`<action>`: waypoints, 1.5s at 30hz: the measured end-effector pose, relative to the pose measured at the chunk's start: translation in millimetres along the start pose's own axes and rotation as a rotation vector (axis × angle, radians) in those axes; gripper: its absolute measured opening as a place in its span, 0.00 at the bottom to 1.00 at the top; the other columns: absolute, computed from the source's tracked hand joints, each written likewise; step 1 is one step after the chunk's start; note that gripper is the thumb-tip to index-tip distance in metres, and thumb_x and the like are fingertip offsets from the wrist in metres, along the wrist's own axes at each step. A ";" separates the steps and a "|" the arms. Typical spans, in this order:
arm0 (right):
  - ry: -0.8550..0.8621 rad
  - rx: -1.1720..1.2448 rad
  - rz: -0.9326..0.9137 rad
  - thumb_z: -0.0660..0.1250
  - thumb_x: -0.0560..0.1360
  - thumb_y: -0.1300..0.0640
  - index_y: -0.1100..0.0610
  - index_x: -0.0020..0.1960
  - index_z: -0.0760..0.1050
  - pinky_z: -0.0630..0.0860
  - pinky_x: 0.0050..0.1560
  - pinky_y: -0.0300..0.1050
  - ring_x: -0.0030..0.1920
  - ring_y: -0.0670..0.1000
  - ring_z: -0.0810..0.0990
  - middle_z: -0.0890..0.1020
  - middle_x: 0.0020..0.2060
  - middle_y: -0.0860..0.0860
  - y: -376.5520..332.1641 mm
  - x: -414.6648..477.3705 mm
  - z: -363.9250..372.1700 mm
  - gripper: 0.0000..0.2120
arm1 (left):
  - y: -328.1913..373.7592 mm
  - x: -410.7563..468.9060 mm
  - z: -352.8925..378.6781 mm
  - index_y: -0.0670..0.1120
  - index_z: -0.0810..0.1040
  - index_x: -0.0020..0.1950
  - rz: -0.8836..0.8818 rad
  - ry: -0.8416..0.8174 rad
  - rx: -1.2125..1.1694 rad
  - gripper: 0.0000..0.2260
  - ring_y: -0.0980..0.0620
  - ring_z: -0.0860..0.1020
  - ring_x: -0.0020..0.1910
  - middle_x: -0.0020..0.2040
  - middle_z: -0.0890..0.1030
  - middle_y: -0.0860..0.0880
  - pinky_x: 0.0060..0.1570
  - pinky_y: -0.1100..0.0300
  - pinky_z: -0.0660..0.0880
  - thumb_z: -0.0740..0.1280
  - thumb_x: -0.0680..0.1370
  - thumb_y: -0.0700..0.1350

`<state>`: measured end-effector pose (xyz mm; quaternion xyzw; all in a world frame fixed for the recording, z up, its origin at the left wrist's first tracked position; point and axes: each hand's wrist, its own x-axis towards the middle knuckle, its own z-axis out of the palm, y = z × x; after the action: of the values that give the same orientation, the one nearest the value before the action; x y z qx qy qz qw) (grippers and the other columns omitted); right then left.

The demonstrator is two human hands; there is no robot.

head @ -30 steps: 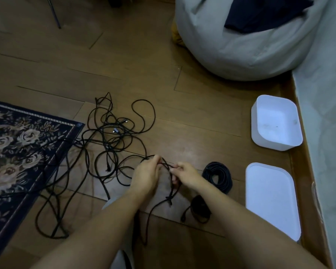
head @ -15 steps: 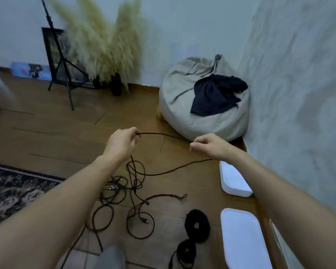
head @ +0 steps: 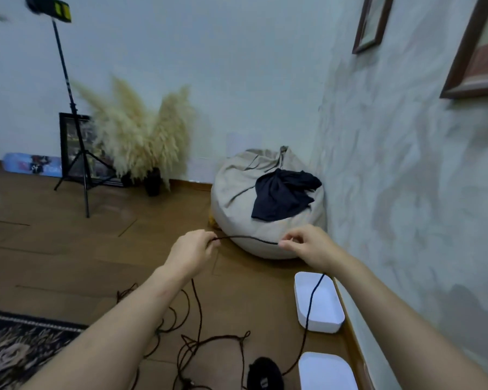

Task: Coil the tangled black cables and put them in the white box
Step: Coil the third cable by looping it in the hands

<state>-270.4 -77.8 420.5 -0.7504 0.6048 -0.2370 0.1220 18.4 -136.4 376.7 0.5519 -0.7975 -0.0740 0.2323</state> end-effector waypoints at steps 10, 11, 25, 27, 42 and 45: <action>0.050 -0.019 -0.060 0.66 0.81 0.44 0.47 0.47 0.83 0.63 0.35 0.43 0.34 0.44 0.72 0.75 0.30 0.45 -6.8 5.5 10.4 0.11 | 30.1 14.0 2.4 0.56 0.82 0.50 0.047 0.120 -0.156 0.07 0.53 0.79 0.45 0.44 0.82 0.56 0.45 0.52 0.78 0.65 0.83 0.54; 0.050 -0.029 -0.057 0.66 0.81 0.44 0.48 0.45 0.82 0.63 0.35 0.43 0.34 0.44 0.72 0.75 0.30 0.46 -1.2 5.7 8.9 0.11 | 21.4 14.1 0.1 0.56 0.82 0.50 0.027 0.139 -0.153 0.07 0.53 0.79 0.45 0.43 0.82 0.57 0.44 0.52 0.77 0.65 0.83 0.54; 0.133 -0.027 0.036 0.63 0.83 0.47 0.47 0.48 0.81 0.71 0.39 0.47 0.39 0.49 0.78 0.82 0.37 0.48 -5.8 0.9 5.1 0.10 | 4.2 -2.6 -12.9 0.54 0.82 0.46 0.088 0.016 -0.256 0.09 0.57 0.75 0.36 0.35 0.78 0.55 0.37 0.56 0.73 0.66 0.83 0.54; -0.026 0.087 0.062 0.65 0.81 0.45 0.48 0.56 0.80 0.75 0.42 0.48 0.41 0.51 0.80 0.83 0.42 0.51 -11.1 -2.6 9.8 0.09 | 8.2 -3.5 -12.9 0.55 0.82 0.46 0.120 0.028 -0.263 0.08 0.57 0.75 0.36 0.35 0.78 0.55 0.39 0.57 0.74 0.66 0.83 0.54; -0.152 0.323 0.041 0.67 0.81 0.48 0.42 0.49 0.76 0.71 0.37 0.38 0.31 0.41 0.75 0.83 0.35 0.47 -31.1 -11.9 25.8 0.02 | 37.4 -4.8 0.2 0.53 0.82 0.45 0.182 -0.036 -0.331 0.10 0.53 0.75 0.37 0.37 0.79 0.50 0.39 0.53 0.73 0.67 0.82 0.56; 0.008 0.136 -0.010 0.63 0.83 0.49 0.44 0.41 0.78 0.68 0.38 0.45 0.34 0.46 0.75 0.79 0.33 0.46 -31.2 -6.5 33.5 0.12 | 47.3 -4.9 6.2 0.53 0.83 0.45 0.204 -0.057 -0.351 0.10 0.52 0.75 0.37 0.38 0.80 0.49 0.38 0.54 0.72 0.67 0.82 0.56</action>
<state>-228.1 -67.5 405.1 -0.7425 0.5839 -0.2811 0.1692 -23.0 -114.8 387.5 0.4168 -0.8305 -0.2035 0.3084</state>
